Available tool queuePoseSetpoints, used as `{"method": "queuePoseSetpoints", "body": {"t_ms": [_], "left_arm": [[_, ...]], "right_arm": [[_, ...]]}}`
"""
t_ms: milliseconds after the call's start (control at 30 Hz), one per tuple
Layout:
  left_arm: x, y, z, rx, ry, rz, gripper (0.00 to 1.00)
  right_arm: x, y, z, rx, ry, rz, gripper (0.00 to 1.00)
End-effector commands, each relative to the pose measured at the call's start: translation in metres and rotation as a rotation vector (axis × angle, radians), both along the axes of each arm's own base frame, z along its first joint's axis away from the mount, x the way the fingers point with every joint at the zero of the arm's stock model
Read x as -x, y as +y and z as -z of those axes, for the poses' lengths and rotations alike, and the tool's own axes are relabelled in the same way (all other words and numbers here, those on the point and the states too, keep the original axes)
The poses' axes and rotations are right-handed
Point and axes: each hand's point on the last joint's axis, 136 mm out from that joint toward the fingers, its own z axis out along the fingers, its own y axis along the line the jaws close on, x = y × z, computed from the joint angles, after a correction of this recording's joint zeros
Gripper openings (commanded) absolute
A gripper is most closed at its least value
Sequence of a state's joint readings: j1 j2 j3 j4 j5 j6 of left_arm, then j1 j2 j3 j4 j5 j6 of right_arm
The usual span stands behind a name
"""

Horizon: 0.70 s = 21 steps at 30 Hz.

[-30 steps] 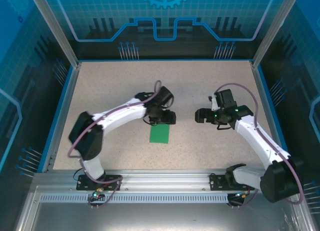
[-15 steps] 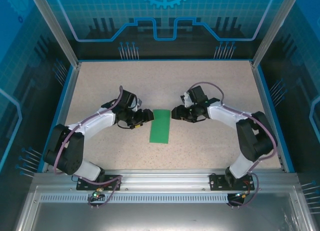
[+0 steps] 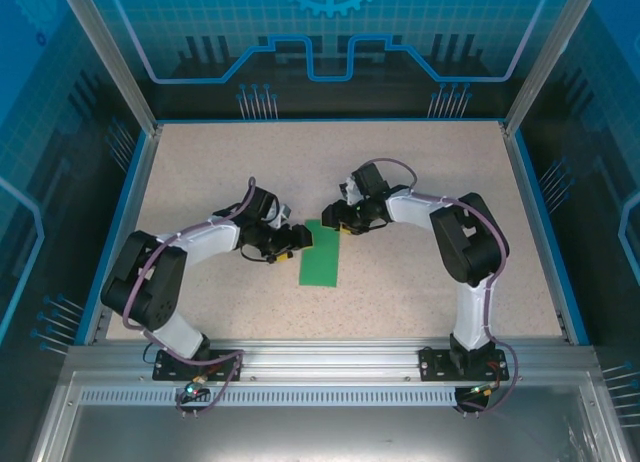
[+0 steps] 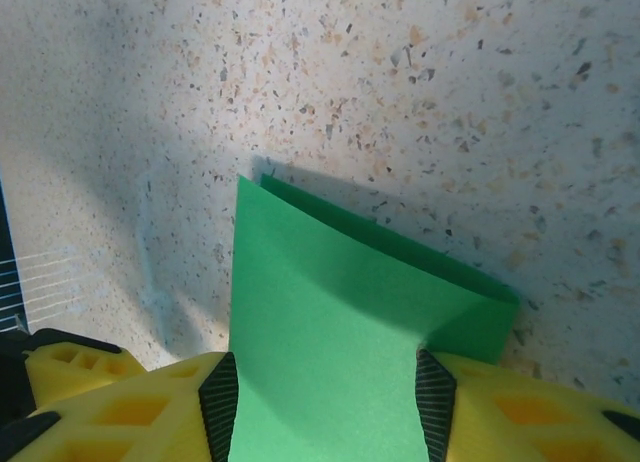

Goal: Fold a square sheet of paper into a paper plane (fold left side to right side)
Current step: Third fold the triangle at the center of the table.

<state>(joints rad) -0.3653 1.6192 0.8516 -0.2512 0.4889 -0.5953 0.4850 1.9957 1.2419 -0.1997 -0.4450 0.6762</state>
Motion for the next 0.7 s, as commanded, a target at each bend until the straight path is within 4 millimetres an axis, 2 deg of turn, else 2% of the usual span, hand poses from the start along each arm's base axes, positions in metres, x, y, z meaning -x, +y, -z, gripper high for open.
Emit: {"method": "queuePoseSetpoints", "body": {"t_ms": [0, 367, 667], "left_arm": [[0.006, -0.004, 0.009, 0.03, 0.038, 0.034, 0.73], [0.011, -0.014, 0.023, 0.068, 0.086, 0.05, 0.69], [0.016, -0.022, 0.031, 0.076, 0.116, 0.078, 0.63]], "right_arm": [[0.003, 0.0, 0.009, 0.051, 0.016, -0.018, 0.53], [0.005, -0.009, 0.019, 0.129, 0.014, -0.05, 0.5], [0.006, -0.009, 0.023, 0.134, 0.018, -0.059, 0.48]]}}
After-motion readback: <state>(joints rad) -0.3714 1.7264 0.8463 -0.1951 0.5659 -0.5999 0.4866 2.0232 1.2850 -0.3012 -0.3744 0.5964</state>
